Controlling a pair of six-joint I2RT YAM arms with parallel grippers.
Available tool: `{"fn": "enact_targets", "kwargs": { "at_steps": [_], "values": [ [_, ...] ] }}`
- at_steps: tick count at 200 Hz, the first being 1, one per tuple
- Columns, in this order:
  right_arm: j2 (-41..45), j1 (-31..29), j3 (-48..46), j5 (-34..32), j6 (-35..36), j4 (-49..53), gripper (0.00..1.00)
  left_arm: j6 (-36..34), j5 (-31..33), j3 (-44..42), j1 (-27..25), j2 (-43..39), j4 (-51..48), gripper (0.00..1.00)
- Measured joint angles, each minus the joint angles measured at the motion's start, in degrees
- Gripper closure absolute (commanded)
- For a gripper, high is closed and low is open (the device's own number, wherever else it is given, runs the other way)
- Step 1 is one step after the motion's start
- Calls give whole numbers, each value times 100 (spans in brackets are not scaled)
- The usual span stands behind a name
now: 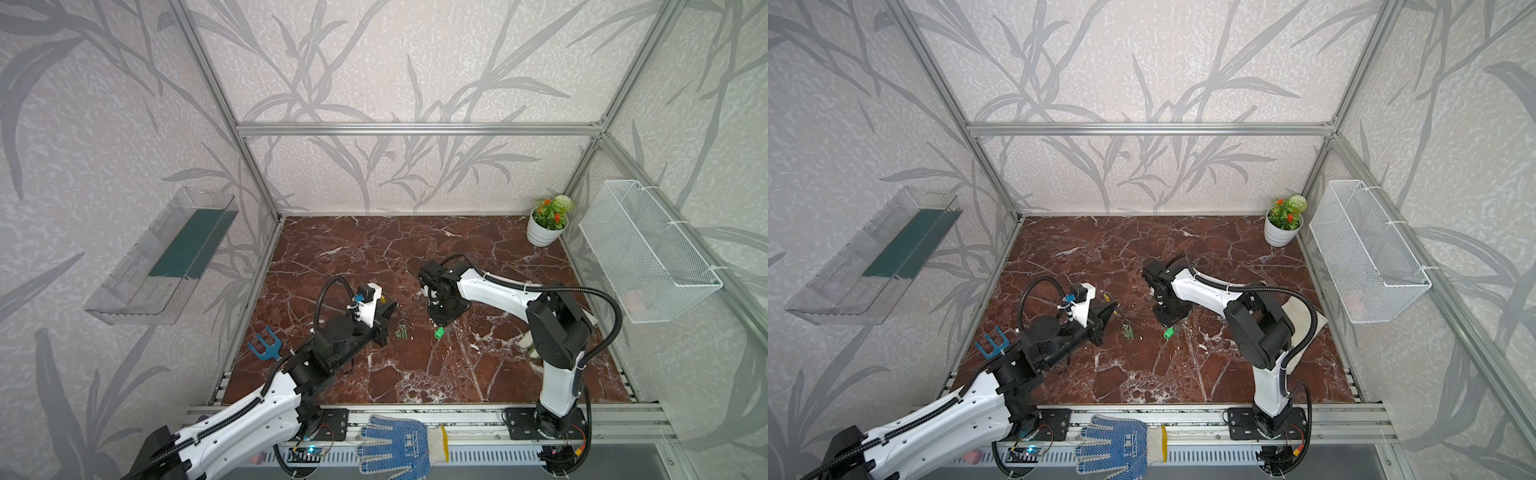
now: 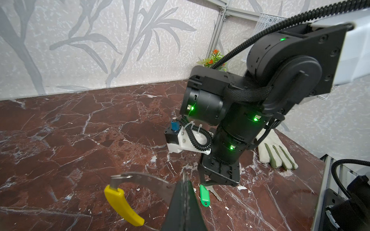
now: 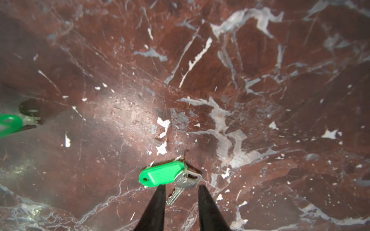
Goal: Put the keys on the keyring
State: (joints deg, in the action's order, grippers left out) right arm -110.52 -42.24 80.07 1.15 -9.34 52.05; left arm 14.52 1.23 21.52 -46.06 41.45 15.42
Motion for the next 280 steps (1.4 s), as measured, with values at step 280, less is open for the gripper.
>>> {"fn": "enact_targets", "kwargs": {
  "at_steps": [280],
  "values": [
    [-728,138,466,243,166,332,100,0,-306,0,-7,173,-15,100]
  ]
}}
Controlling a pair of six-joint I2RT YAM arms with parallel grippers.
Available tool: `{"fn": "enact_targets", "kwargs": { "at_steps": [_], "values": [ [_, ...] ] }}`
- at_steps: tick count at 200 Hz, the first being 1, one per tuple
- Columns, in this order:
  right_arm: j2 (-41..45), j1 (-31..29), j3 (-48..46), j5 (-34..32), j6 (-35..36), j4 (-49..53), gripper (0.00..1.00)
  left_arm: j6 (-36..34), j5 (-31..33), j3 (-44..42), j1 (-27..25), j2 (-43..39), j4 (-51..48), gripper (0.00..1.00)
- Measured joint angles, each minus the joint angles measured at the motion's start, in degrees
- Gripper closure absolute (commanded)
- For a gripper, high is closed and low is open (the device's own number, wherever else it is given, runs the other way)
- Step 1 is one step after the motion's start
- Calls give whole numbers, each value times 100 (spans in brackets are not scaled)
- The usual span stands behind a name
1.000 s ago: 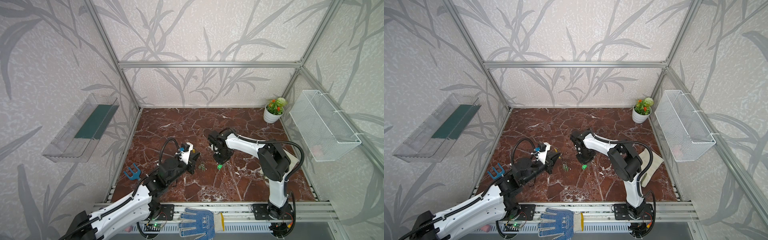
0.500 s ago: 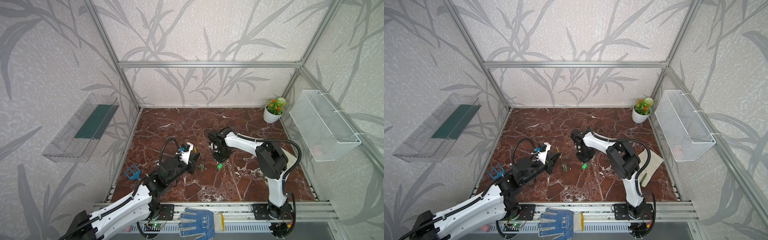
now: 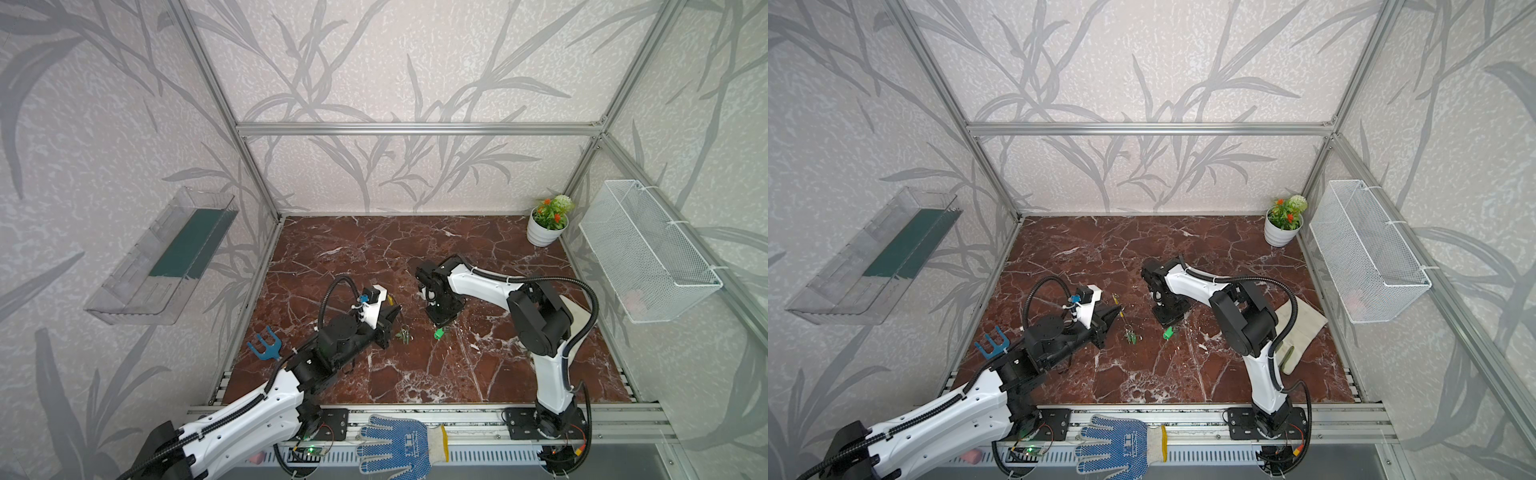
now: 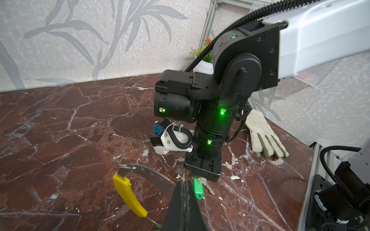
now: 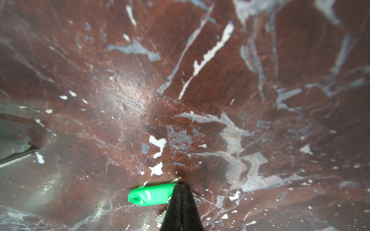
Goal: Put the keys on the keyring
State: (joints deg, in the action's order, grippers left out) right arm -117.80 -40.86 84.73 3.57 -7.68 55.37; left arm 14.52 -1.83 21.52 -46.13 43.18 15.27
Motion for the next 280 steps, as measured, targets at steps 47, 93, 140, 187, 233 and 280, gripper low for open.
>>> {"fn": "enact_targets", "kwargs": {
  "at_steps": [47,93,140,187,233,280],
  "values": [
    [125,0,-181,0,-63,-236,100,0,0,0,0,11,0,100],
    [750,0,-1082,13,-245,-1025,100,0,0,0,0,22,4,100],
    [1696,0,-2448,-55,-562,-2389,100,2,-2,0,0,57,7,100],
    [2667,-127,-3967,-439,-931,-4240,100,2,-2,0,0,90,20,100],
    [3296,-433,-5440,-1014,-1106,-6402,100,2,0,0,0,101,22,100],
    [3224,-525,-6223,-1239,-1180,-8159,85,2,0,0,0,166,20,100]
  ]
}}
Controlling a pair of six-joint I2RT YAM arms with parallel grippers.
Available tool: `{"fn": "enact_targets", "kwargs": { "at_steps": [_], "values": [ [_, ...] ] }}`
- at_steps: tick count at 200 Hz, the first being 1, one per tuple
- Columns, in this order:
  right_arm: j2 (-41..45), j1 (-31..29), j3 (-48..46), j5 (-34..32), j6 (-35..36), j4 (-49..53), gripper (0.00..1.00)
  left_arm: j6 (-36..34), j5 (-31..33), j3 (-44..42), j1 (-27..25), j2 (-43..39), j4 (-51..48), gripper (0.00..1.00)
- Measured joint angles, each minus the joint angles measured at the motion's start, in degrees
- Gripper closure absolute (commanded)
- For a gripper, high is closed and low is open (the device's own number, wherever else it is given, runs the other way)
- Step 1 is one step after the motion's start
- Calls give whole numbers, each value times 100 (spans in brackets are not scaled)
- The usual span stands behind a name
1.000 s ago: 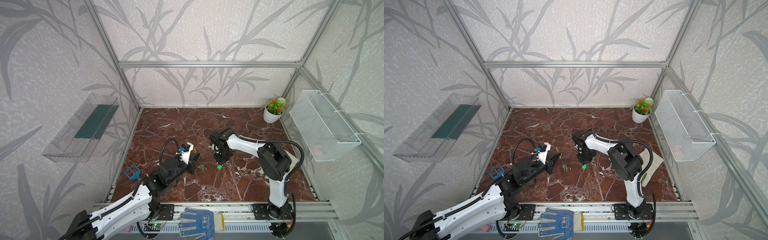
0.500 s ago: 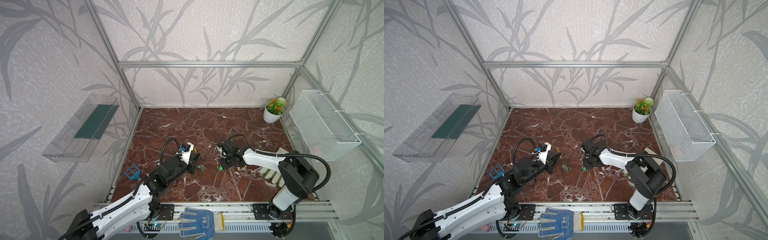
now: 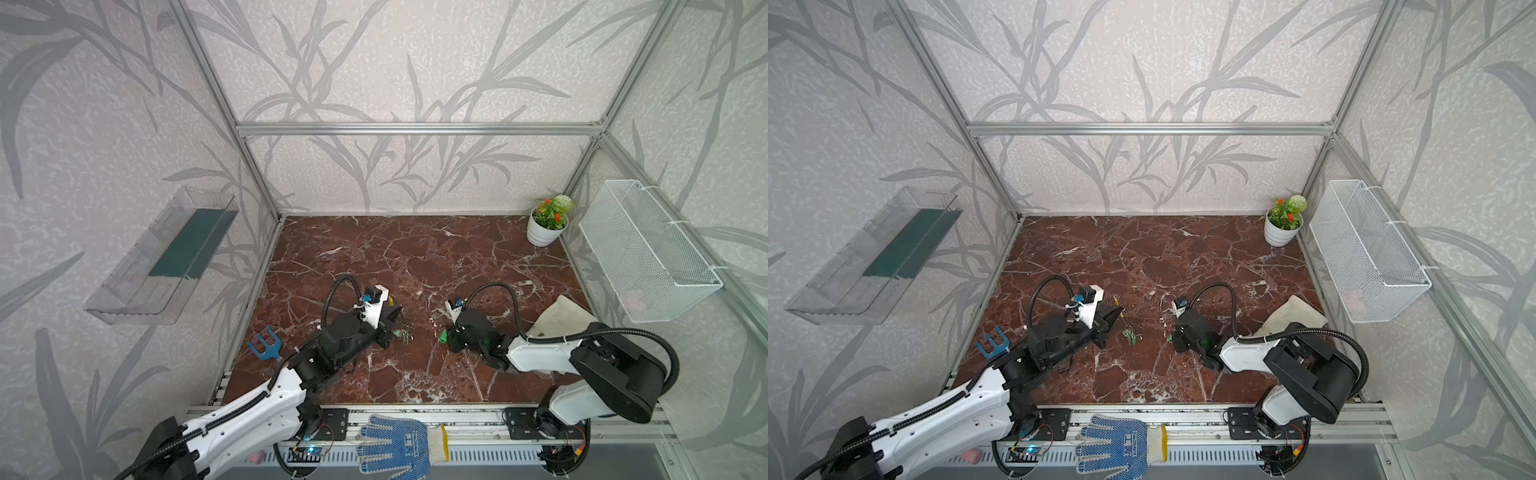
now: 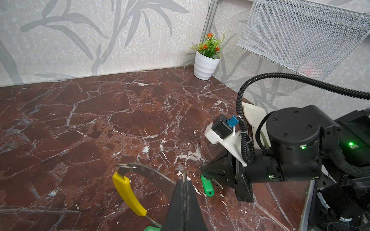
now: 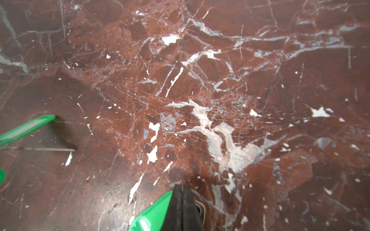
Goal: Put the keys on the keyring
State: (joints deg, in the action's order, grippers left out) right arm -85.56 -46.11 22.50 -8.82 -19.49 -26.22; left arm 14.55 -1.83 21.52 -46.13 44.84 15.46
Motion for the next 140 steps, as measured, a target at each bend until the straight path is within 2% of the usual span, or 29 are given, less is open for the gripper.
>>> {"fn": "enact_targets", "kwargs": {
  "at_steps": [16,35,83,140],
  "values": [
    [7,-7,-76,-46,-26,-173,70,0,0,0,0,-2,4,100],
    [111,-9,-74,-68,-15,-144,64,0,0,0,0,-2,2,100],
    [855,-9,321,-59,72,619,61,0,-2,0,-2,-2,2,100],
    [841,164,1814,214,321,2719,59,2,-4,0,-26,-2,2,100]
  ]
}}
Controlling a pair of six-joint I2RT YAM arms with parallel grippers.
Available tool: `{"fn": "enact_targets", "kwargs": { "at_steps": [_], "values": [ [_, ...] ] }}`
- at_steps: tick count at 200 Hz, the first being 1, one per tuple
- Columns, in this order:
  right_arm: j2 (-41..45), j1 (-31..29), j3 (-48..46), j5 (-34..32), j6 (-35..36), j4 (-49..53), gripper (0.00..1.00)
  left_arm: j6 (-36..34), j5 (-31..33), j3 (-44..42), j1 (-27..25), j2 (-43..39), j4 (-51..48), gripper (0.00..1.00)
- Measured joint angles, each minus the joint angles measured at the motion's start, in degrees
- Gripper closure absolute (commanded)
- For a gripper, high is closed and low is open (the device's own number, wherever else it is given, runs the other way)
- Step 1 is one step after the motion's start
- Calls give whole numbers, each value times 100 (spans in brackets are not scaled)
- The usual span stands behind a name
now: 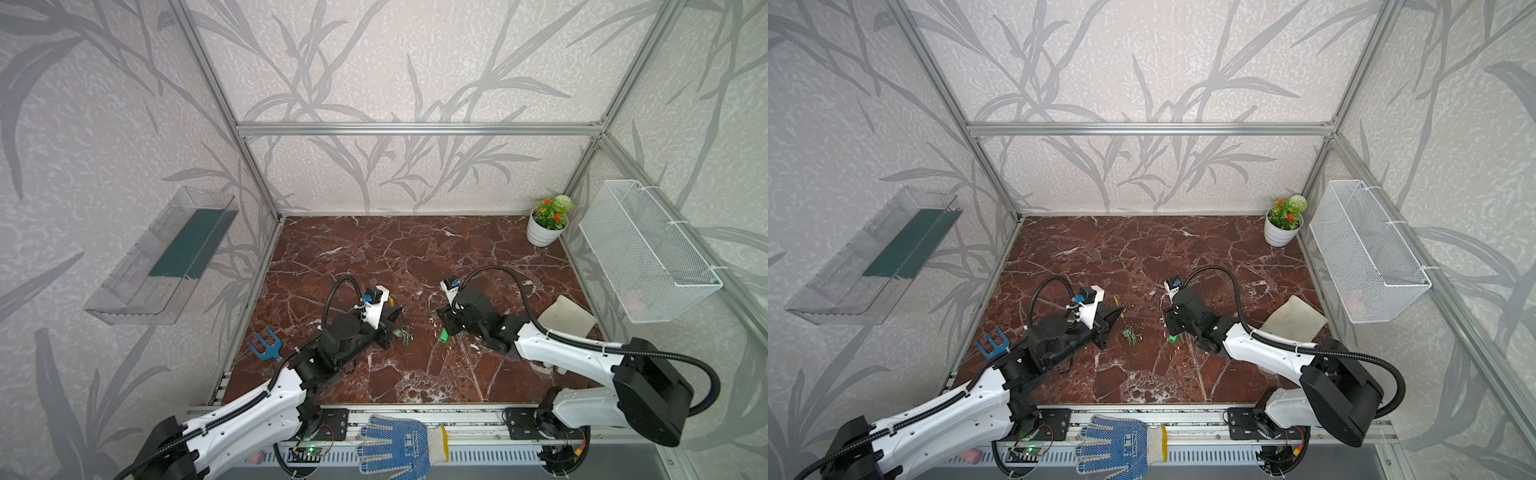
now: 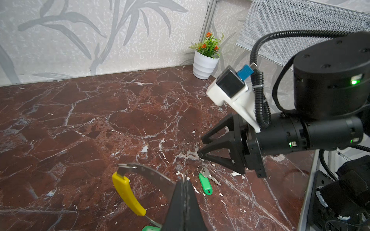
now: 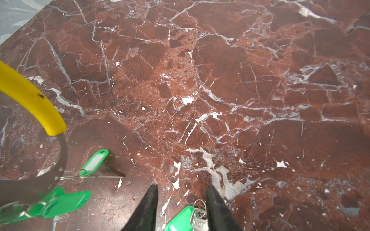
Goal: Put the keys on the keyring
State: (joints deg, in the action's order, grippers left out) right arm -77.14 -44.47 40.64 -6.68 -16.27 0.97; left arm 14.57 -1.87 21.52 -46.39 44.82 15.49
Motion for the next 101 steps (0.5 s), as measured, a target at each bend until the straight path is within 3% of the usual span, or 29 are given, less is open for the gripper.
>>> {"fn": "enact_targets", "kwargs": {
  "at_steps": [53,101],
  "values": [
    [-1064,706,1215,1080,35,1755,59,-2,0,0,0,0,0,100],
    [-2457,785,2583,1631,195,3182,59,-2,-2,0,0,0,0,100]
  ]
}}
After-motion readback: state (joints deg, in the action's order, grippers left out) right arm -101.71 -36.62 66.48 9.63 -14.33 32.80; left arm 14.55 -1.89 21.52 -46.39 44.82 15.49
